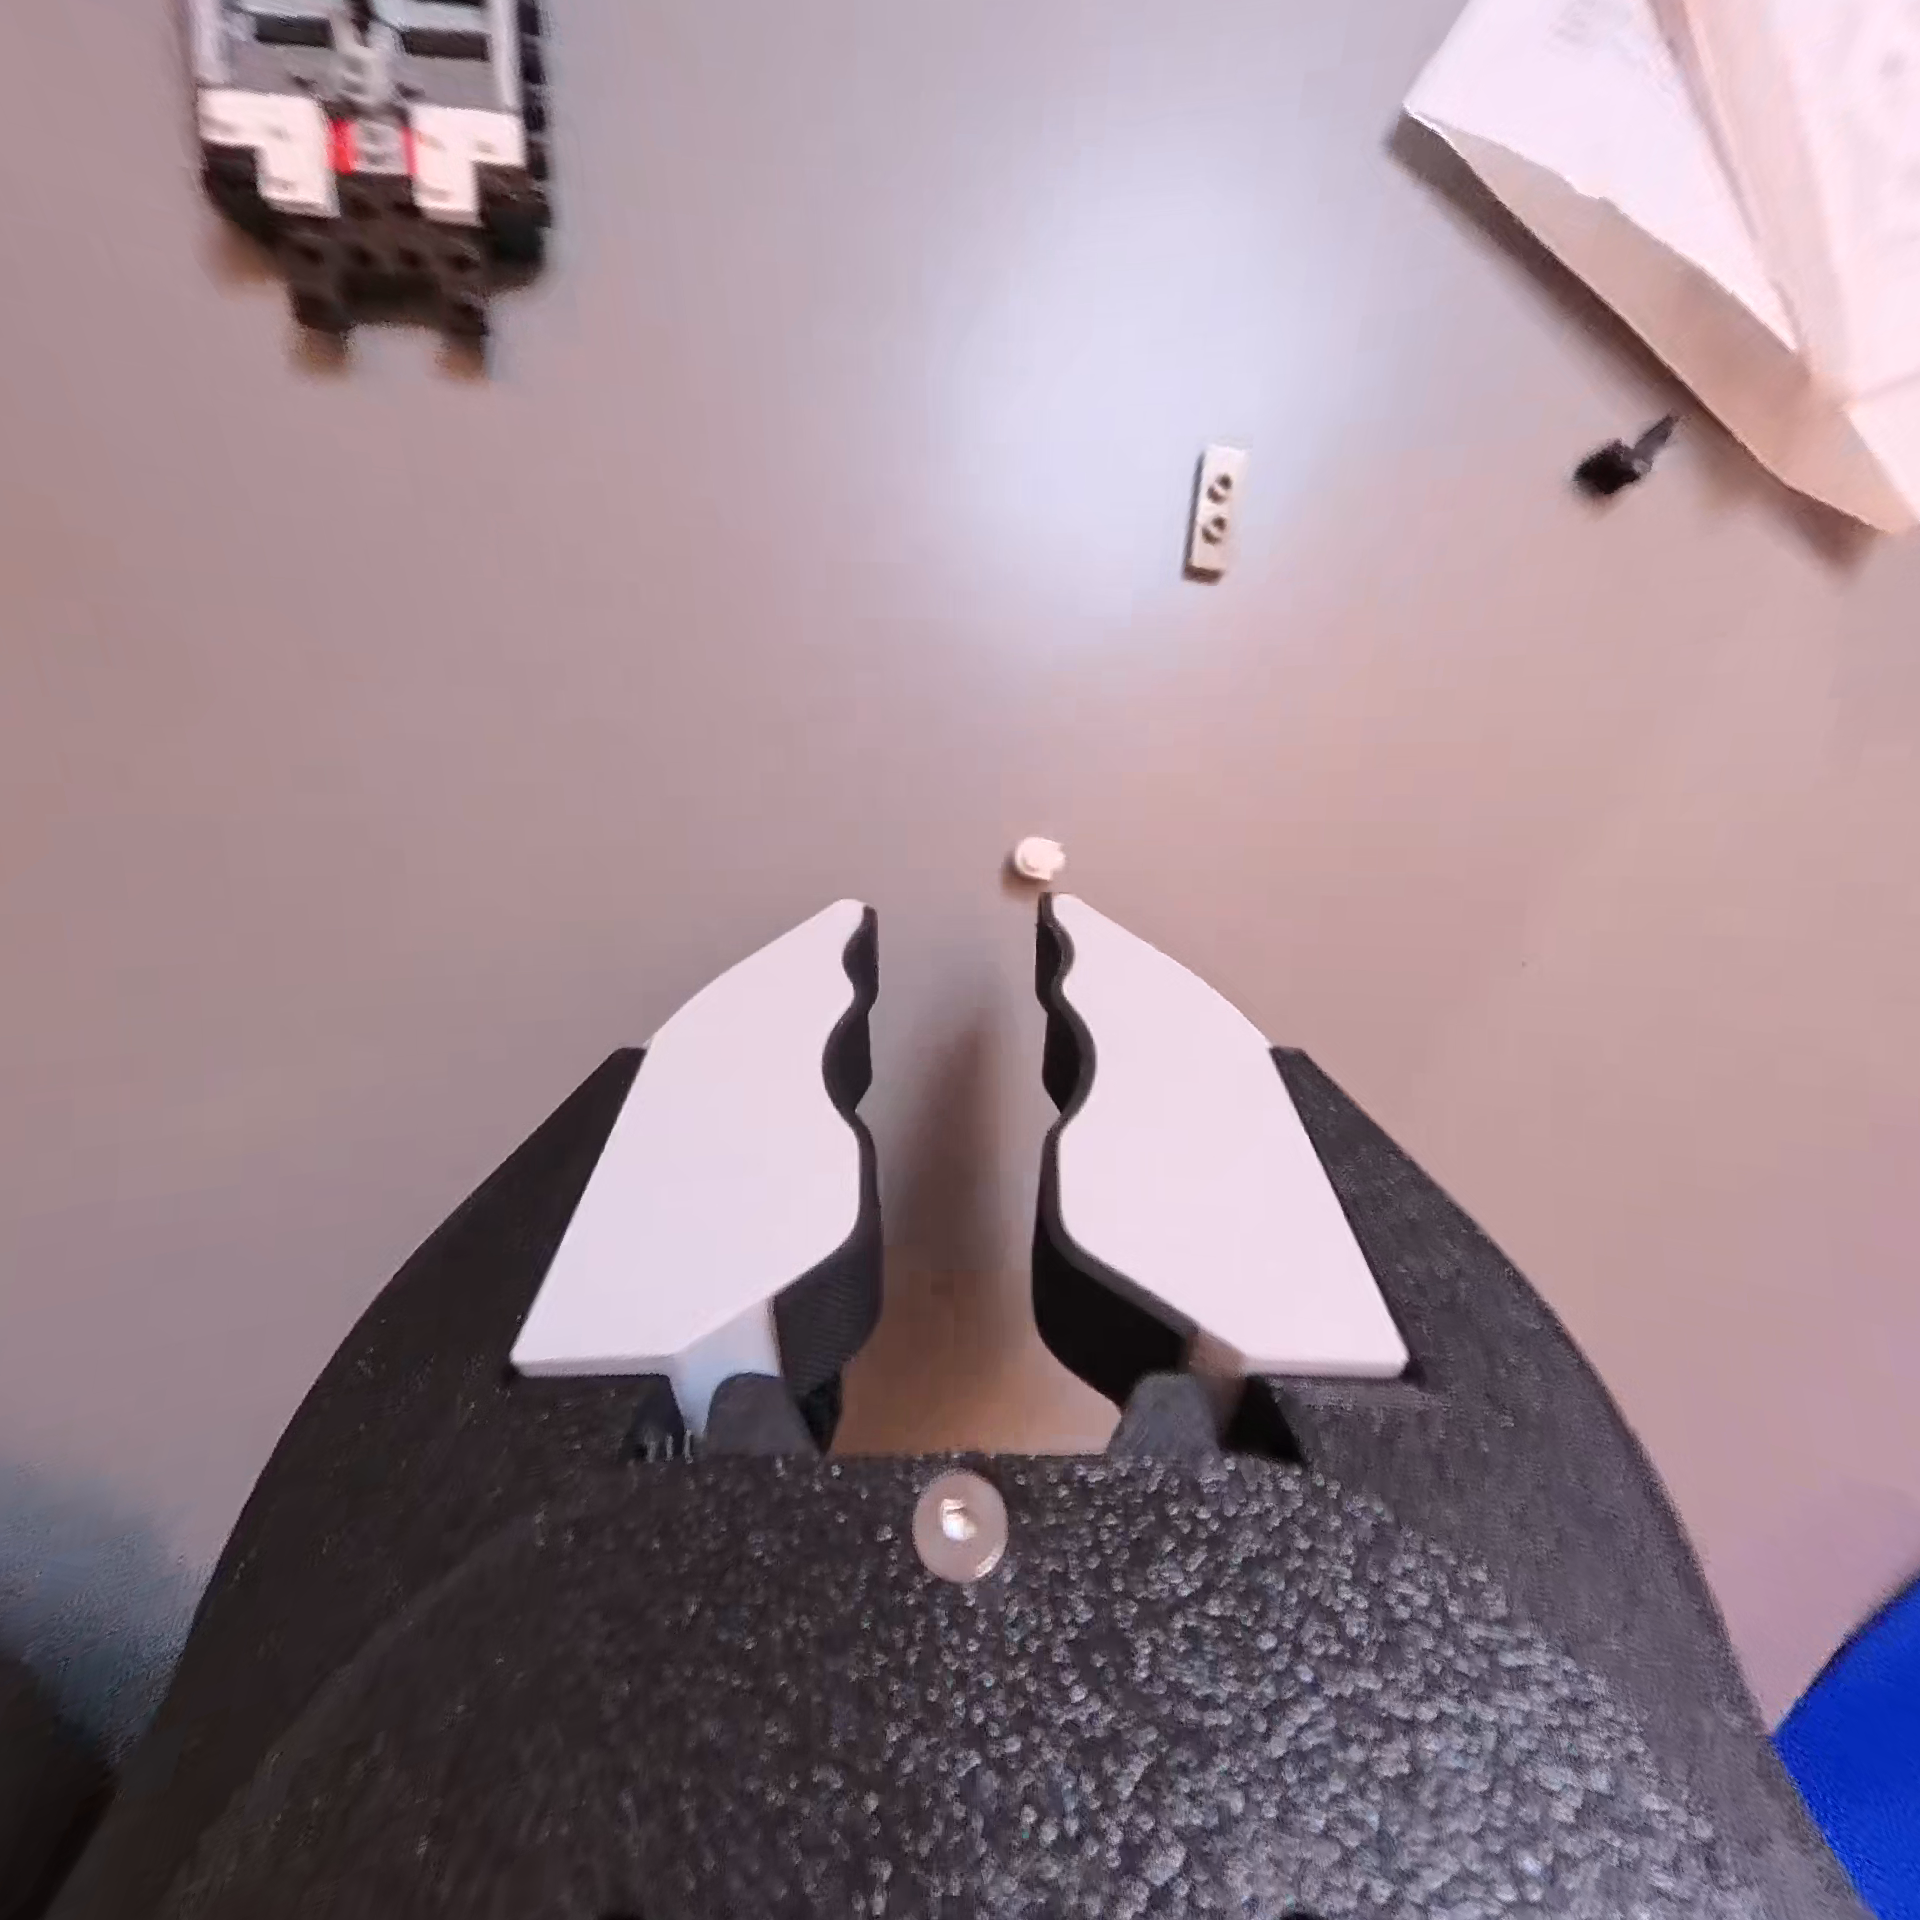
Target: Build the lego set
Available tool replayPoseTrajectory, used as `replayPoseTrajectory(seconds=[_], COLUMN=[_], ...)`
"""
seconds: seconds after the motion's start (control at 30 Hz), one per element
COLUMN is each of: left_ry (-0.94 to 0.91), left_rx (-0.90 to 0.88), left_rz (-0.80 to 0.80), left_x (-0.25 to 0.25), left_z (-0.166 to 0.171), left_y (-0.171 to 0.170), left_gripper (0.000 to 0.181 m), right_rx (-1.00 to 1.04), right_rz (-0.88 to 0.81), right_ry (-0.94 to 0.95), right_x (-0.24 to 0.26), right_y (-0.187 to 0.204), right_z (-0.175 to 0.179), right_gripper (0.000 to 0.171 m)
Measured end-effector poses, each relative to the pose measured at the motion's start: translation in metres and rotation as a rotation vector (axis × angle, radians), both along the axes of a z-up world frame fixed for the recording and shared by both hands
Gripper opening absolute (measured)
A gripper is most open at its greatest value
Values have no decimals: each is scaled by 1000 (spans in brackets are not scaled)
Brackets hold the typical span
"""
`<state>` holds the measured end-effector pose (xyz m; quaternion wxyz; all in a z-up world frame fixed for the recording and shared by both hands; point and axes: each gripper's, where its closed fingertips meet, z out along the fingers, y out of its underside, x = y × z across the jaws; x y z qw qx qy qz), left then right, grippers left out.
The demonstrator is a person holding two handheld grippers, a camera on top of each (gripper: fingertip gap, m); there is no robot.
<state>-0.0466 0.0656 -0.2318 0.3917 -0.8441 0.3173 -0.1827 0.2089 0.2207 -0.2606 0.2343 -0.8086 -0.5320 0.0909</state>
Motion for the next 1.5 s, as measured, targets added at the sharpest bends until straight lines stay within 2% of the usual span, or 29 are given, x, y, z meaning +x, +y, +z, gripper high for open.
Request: replayPoseTrajectory(seconds=[0.17, 0.33, 0.47, 0.57, 0.63, 0.73, 0.9, 1.0, 1.13, 1.2, 1.27, 1.33, 1.37, 1.43, 1.5], left_ry=[11, -11, -180, -450, -642, -861, -927, -936, -885, -812, -614, -354, -286, -218, -151], left_rx=[-6, -2, 3, -9, -54, -112, -176, -188, -183, -120, -21, 57, 53, 4, -41], left_rz=[-10, -17, -42, -52, -44, -25, -62, -71, -66, 17, 200, 384, 437, 496, 500], left_x=[1, 4, 21, 36, 39, 33, 28, 27, 22, 5, -30, -70, -83, -96, -100], left_z=[-4, -2, 16, 43, 59, 75, 76, 77, 77, 75, 62, 45, 40, 31, 20], left_y=[-1, -2, -4, -4, -4, -1, -9, -11, -11, -1, 18, 31, 32, 32, 28], left_gripper=[33, 31, 33, 36, 37, 34, 25, 10, 10, 10, 10, 10, 10, 30, 47], right_rx=[-4, -7, 145, 276, 345, 452, 558, 570, 597, 550, 417, 226, 88, -134, -173], right_rz=[-47, 6, 342, 603, 731, 852, 942, 950, 915, 866, 857, 914, 942, 958, 968], right_ry=[6, 45, 303, 500, 564, 581, 586, 603, 613, 619, 582, 479, 424, 353, 288], right_x=[-2, -13, -88, -155, -189, -224, -247, -250, -252, -251, -248, -240, -234, -226, -224], right_y=[16, 13, -26, -76, -109, -142, -166, -170, -167, -160, -159, -169, -179, -195, -197], right_z=[-17, -15, 31, 74, 90, 95, 100, 105, 107, 106, 94, 64, 47, 20, 2], right_gripper=[24, 14, 10, 10, 10, 10, 10, 10, 11, 21, 25, 26, 34, 46, 51])
